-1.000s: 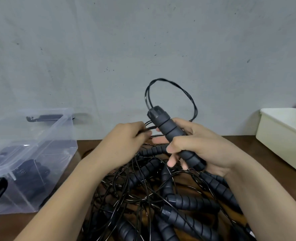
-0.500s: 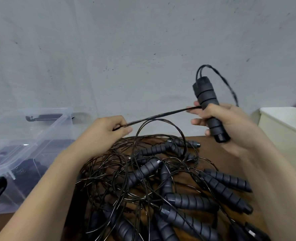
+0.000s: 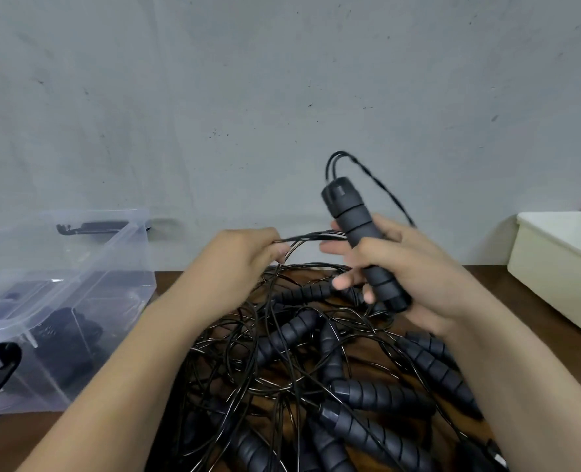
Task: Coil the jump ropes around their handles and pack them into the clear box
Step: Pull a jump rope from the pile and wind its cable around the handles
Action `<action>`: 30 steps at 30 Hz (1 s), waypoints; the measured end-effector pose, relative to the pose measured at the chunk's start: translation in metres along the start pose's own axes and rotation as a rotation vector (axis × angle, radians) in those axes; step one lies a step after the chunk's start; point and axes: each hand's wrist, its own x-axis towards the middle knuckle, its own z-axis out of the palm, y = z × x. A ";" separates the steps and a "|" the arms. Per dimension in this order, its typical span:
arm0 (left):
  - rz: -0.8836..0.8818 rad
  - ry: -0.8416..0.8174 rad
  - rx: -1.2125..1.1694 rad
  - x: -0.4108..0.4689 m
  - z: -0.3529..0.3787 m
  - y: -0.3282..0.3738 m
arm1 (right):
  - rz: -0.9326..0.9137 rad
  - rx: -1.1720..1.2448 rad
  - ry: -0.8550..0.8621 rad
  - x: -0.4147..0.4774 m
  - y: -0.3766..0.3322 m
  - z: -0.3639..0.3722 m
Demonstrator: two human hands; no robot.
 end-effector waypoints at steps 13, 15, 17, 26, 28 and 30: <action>-0.101 -0.048 0.014 0.000 0.000 -0.027 | -0.113 0.019 0.144 -0.003 -0.014 -0.010; -0.147 -0.053 0.018 0.000 -0.010 -0.036 | -0.140 0.046 0.209 -0.003 -0.020 -0.020; -0.182 -0.070 -0.004 0.000 -0.020 -0.042 | -0.150 0.070 0.246 -0.001 -0.023 -0.029; -0.184 0.055 -0.114 -0.004 -0.031 -0.029 | -0.127 0.073 0.191 -0.004 -0.016 -0.016; -0.135 0.026 -0.126 -0.006 -0.027 -0.014 | -0.110 0.063 0.125 -0.006 -0.011 -0.002; -0.056 -0.033 -0.142 -0.007 -0.018 0.003 | -0.086 0.024 0.059 -0.006 -0.002 0.013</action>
